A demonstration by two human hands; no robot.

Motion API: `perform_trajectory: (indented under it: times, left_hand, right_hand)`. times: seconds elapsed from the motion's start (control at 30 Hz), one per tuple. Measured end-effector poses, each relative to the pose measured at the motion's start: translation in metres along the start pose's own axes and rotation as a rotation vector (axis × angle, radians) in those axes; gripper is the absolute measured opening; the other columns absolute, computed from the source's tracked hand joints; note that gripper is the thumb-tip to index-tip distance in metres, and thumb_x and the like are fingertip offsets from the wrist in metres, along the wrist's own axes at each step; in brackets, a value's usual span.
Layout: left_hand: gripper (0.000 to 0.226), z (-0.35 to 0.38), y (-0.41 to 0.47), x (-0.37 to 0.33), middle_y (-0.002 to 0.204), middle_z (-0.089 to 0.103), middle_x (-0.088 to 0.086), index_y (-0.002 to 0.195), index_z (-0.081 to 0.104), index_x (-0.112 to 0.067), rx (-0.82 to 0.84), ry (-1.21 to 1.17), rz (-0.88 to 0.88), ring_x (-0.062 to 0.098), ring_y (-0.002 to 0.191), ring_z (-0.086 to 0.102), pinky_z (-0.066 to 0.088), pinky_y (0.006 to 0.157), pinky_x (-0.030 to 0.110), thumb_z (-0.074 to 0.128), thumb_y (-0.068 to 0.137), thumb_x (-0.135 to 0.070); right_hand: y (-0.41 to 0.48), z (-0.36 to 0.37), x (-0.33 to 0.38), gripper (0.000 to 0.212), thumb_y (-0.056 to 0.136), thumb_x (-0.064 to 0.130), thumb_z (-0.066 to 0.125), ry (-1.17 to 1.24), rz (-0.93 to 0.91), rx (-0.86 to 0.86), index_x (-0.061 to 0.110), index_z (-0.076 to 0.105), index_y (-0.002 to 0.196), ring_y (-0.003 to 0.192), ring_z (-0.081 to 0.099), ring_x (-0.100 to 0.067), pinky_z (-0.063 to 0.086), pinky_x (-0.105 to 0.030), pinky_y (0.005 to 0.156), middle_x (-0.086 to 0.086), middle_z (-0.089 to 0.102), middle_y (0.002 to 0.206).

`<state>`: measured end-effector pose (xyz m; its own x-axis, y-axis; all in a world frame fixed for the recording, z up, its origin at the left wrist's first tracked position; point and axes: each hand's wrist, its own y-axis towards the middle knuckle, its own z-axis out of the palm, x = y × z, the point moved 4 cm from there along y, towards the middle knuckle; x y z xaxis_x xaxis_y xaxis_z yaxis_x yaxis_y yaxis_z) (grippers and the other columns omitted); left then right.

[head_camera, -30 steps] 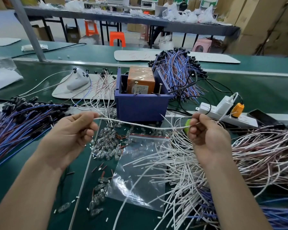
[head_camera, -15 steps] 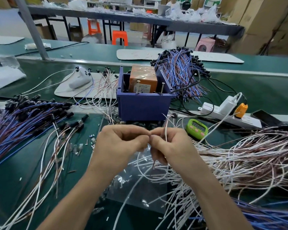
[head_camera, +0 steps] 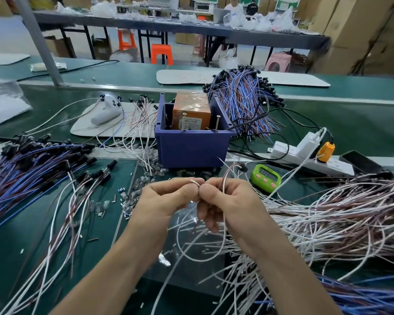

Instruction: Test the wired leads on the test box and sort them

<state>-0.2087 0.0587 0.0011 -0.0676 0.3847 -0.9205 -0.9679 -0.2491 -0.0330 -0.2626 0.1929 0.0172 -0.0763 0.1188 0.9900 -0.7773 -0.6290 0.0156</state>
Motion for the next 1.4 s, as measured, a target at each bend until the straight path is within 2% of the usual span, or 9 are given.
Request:
perform_trajectory:
  times: [0.13, 0.3, 0.4, 0.53, 0.7, 0.87, 1.03, 1.27, 1.4]
  left_hand:
    - [0.02, 0.005, -0.002, -0.001, 0.073, 0.069, 0.021, 0.087, 0.076, 0.0, 0.087, -0.072, -0.068, 0.032, 0.061, 0.07, 0.061, 0.061, 0.037, 0.082, 0.077, -0.017]
    - [0.011, -0.01, -0.002, -0.006, 0.077, 0.076, 0.013, 0.083, 0.074, -0.013, -0.248, 0.057, -0.074, 0.022, 0.057, 0.069, 0.056, 0.049, 0.026, 0.068, 0.09, -0.019]
    - [0.024, -0.014, -0.004, -0.011, 0.057, 0.064, 0.01, 0.077, 0.074, -0.023, -0.311, 0.21, 0.036, 0.016, 0.04, 0.05, 0.043, 0.039, 0.021, 0.066, 0.098, -0.014]
    - [0.024, -0.015, -0.002, -0.009, 0.06, 0.068, 0.008, 0.077, 0.079, -0.022, -0.345, 0.274, 0.095, 0.013, 0.046, 0.056, 0.047, 0.044, 0.019, 0.071, 0.094, -0.006]
    - [0.016, -0.017, -0.001, 0.0, 0.069, 0.077, 0.007, 0.081, 0.076, -0.014, -0.424, 0.364, 0.099, 0.018, 0.058, 0.074, 0.056, 0.048, 0.021, 0.074, 0.092, -0.003]
    - [0.021, -0.006, -0.012, -0.008, 0.064, 0.073, -0.016, 0.086, 0.072, -0.042, -0.439, 0.737, 0.277, 0.005, 0.057, 0.072, 0.061, 0.053, 0.024, 0.08, 0.087, -0.023]
    - [0.019, 0.002, -0.017, -0.014, 0.061, 0.069, -0.024, 0.074, 0.071, -0.037, -0.438, 0.871, 0.391, 0.001, 0.054, 0.068, 0.06, 0.054, 0.028, 0.083, 0.083, -0.025]
    - [0.018, 0.003, -0.017, -0.012, 0.06, 0.07, -0.021, 0.075, 0.071, -0.036, -0.393, 0.849, 0.385, 0.0, 0.051, 0.067, 0.052, 0.051, 0.013, 0.082, 0.084, -0.024]
    - [0.015, 0.002, -0.013, -0.008, 0.061, 0.072, -0.011, 0.076, 0.074, -0.034, -0.338, 0.752, 0.307, 0.007, 0.05, 0.068, 0.054, 0.051, 0.019, 0.08, 0.087, -0.025]
  right_hand:
    - [0.0, -0.003, -0.001, 0.021, 0.1, 0.008, 0.06, -0.001, 0.044, -0.003, 0.003, 0.073, 0.085, 0.046, 0.052, -0.02, 0.042, -0.026, 0.042, -0.015, 0.066, 0.065]
    - [0.003, -0.028, 0.003, 0.026, 0.095, -0.005, 0.054, 0.12, 0.001, -0.204, 0.006, 0.078, 0.091, 0.049, 0.058, -0.019, 0.047, -0.026, 0.044, -0.019, 0.071, 0.074]
    - [0.006, -0.04, 0.004, 0.025, 0.092, -0.006, 0.056, 0.32, -0.011, -0.313, 0.005, 0.079, 0.088, 0.058, 0.068, -0.021, 0.057, -0.027, 0.052, -0.019, 0.073, 0.081]
    - [0.007, -0.046, 0.003, 0.011, 0.075, 0.007, 0.07, 0.43, -0.046, -0.372, 0.009, 0.081, 0.076, 0.067, 0.074, -0.019, 0.06, -0.025, 0.061, -0.013, 0.075, 0.076]
    - [0.008, -0.041, 0.002, 0.011, 0.072, 0.002, 0.072, 0.297, -0.117, -0.386, 0.01, 0.08, 0.074, 0.066, 0.073, -0.021, 0.06, -0.027, 0.061, -0.014, 0.074, 0.074]
    - [0.004, -0.033, 0.005, 0.024, 0.1, 0.01, 0.06, -0.121, -0.239, -0.37, 0.019, 0.078, 0.088, 0.046, 0.061, -0.021, 0.044, -0.025, 0.044, -0.014, 0.072, 0.068]
    - [0.003, -0.019, 0.003, 0.008, 0.077, 0.024, 0.076, -0.326, -0.17, -0.255, 0.027, 0.079, 0.083, 0.052, 0.059, -0.007, 0.045, -0.021, 0.05, -0.001, 0.072, 0.065]
    - [0.005, -0.019, -0.001, 0.004, 0.076, 0.019, 0.075, -0.3, -0.177, -0.281, 0.022, 0.078, 0.077, 0.05, 0.058, -0.008, 0.043, -0.022, 0.05, -0.003, 0.071, 0.063]
    - [0.006, -0.019, -0.004, 0.011, 0.081, 0.012, 0.072, -0.179, -0.13, -0.283, 0.02, 0.076, 0.074, 0.046, 0.05, -0.014, 0.04, -0.025, 0.046, -0.009, 0.07, 0.063]
